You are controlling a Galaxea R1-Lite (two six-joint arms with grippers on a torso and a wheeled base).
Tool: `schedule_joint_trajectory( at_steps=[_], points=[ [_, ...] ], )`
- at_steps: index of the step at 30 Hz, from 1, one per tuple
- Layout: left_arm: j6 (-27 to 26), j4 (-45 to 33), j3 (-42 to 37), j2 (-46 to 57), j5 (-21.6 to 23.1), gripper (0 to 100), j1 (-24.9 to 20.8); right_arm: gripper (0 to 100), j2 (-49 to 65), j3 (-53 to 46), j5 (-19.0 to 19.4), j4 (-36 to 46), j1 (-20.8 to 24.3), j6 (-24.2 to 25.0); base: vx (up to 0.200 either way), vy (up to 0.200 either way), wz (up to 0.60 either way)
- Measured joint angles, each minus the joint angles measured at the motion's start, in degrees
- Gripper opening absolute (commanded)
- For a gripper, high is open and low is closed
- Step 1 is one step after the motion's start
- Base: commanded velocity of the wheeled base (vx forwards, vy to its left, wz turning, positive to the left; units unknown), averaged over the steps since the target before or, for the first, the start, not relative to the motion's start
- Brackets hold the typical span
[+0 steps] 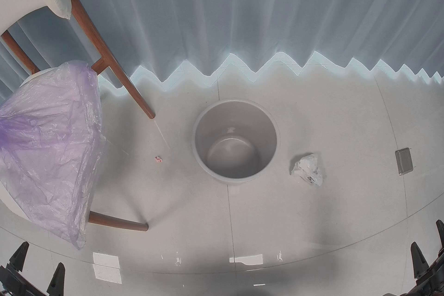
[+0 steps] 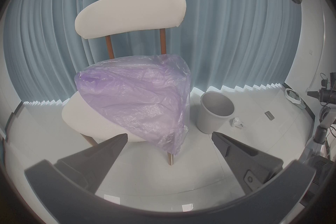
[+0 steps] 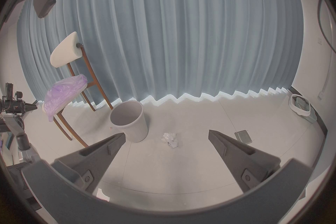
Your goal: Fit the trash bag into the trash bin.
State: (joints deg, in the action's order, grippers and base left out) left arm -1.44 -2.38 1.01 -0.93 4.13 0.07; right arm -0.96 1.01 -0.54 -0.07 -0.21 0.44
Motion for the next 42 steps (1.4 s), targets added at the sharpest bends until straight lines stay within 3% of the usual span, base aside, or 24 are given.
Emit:
schedule_joint_trajectory(
  at_steps=[24,31,36,42],
  points=[
    [-0.59,1.23,0.00,0.00,0.10,100,0.00,100,0.00,0.00,-0.04,0.00,0.02,0.00,0.000,0.000,0.00],
    [-1.16,11.70,-0.02,0.00,-1.38,100,0.09,100,0.00,0.00,-0.04,-0.02,-0.01,0.05,0.000,0.000,0.00],
    [-3.64,13.35,-0.02,0.00,-1.76,100,0.15,100,0.00,0.00,0.02,0.00,0.02,0.00,0.000,0.000,0.00],
    [-11.23,13.15,0.06,0.00,-1.43,100,0.15,100,0.00,0.00,0.10,0.00,0.02,0.00,0.000,0.000,0.00]
  ],
)
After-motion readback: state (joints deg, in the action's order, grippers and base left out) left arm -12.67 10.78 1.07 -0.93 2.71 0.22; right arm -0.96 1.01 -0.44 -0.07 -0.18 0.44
